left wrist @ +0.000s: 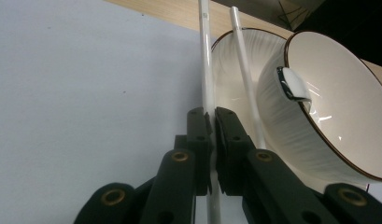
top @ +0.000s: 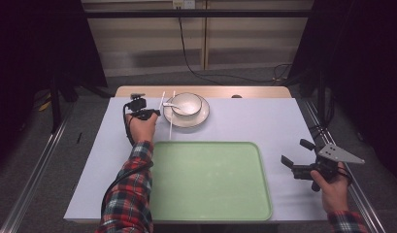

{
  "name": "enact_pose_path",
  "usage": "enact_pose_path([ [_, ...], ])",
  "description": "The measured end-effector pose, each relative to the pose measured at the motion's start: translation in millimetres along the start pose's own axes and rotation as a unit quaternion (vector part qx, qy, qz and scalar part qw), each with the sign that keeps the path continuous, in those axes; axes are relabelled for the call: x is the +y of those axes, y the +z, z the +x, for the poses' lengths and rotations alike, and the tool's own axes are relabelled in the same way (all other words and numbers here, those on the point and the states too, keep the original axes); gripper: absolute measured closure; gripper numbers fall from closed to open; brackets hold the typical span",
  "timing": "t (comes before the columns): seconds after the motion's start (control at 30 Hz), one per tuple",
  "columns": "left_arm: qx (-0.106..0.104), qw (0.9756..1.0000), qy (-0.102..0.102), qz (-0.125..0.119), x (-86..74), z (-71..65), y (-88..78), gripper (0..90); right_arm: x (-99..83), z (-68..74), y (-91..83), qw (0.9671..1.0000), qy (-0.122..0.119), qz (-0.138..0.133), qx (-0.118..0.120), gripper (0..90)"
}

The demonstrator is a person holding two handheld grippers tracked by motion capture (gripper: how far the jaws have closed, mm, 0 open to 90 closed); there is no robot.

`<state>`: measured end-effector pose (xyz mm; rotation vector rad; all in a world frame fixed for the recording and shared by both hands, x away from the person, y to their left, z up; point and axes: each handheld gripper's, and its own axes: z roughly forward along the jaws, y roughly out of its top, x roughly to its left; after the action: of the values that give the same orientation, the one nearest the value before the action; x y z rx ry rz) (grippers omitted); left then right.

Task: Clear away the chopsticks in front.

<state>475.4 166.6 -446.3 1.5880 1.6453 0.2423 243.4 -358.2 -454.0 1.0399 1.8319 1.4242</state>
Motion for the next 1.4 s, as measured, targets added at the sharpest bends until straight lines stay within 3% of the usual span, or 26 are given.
enact_pose_path([
  [0.27,-0.006,0.9999,-0.004,-0.008,-7.1,0.7,-21.8,85.5,0.9,3.0,0.3,1.0,-0.005,-0.001,0.001,1.1],
  [0.43,-0.007,0.9998,0.009,-0.014,-12.5,1.0,-32.5,85.4,1.2,2.9,-0.7,1.0,-0.002,0.0,0.001,1.1],
  [0.53,-0.01,0.9998,-0.009,-0.016,-17.6,3.8,-38.4,85.5,1.0,2.3,-1.1,1.0,-0.001,-0.001,-0.001,1.1],
  [0.63,-0.006,0.9998,-0.014,-0.009,-21.7,7.5,-42.8,85.5,1.0,2.0,-1.5,1.0,-0.002,-0.002,-0.001,1.1],
  [0.83,0.007,0.9996,-0.008,-0.025,-31.2,6.0,-56.7,85.5,1.1,2.0,-1.3,1.0,0.0,-0.003,-0.001,1.1],
  [1.17,0.034,0.9984,-0.024,-0.037,-50.6,4.9,-75.7,85.5,1.1,2.2,-1.6,1.0,0.0,-0.004,-0.002,1.1],
  [1.4,0.029,0.9981,-0.032,-0.044,-64.7,1.8,-85.0,85.5,1.3,2.5,-1.2,1.0,0.0,-0.005,-0.002,1.1],
])
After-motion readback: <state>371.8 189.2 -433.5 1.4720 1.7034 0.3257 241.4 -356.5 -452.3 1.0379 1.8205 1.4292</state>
